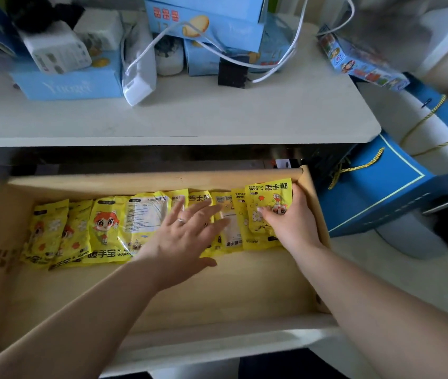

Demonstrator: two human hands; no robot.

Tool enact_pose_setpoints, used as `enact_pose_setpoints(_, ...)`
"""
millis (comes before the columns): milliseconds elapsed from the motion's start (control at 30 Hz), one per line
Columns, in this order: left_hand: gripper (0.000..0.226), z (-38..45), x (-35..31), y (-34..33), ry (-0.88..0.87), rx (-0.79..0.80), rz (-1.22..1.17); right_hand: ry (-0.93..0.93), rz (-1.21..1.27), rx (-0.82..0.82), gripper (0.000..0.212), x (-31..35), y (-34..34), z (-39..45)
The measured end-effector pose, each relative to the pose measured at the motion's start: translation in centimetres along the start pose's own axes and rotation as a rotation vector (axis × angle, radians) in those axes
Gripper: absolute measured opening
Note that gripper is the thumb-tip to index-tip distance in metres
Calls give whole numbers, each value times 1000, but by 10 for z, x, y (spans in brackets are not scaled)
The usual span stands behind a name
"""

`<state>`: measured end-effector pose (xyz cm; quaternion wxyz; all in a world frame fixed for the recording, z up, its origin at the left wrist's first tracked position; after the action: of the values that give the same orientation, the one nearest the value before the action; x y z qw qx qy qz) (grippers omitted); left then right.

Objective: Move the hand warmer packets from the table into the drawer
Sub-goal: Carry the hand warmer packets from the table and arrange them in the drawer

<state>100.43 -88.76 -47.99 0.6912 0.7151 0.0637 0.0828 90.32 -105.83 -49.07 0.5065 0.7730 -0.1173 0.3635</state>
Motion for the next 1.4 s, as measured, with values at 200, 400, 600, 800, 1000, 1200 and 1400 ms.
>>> enact_pose_setpoints(200, 68, 28, -47, -18, -62, 145, -76, -26, 5, -10, 87, 5, 6, -5)
enact_pose_setpoints(400, 57, 35, -52, -25, -35, 161, -56, 296, -332, -45, 90, 40, 20, -24)
enact_pose_setpoints(600, 56, 38, -53, -25, -17, 141, -77, 309, -644, 419, 76, 19, -10, -51)
enact_pose_setpoints(800, 63, 36, -50, -23, -9, 105, -75, 249, -660, 417, 81, 15, -10, -38)
enact_pose_setpoints(1000, 60, 23, -38, -15, 14, 94, -80, 315, -654, 343, 79, 14, -4, -40)
enact_pose_setpoints(1200, 67, -6, -10, -2, 69, -12, -118, 433, -850, 325, 70, 19, -10, -39)
enact_pose_setpoints(1400, 94, -45, 40, -1, 141, -18, -22, 497, -893, 270, 49, 30, -8, -32)
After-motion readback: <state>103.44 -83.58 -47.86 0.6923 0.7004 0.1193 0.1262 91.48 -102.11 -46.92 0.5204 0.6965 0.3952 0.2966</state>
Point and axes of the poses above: each hand's wrist, its own z-axis towards the middle knuckle, its own y-axis out of the back of the hand, x = y × z, the point moved 8 cm from there along z, towards the middle knuckle, and after that the axes turned 3 degrees about -x, right-handed, at the moved point
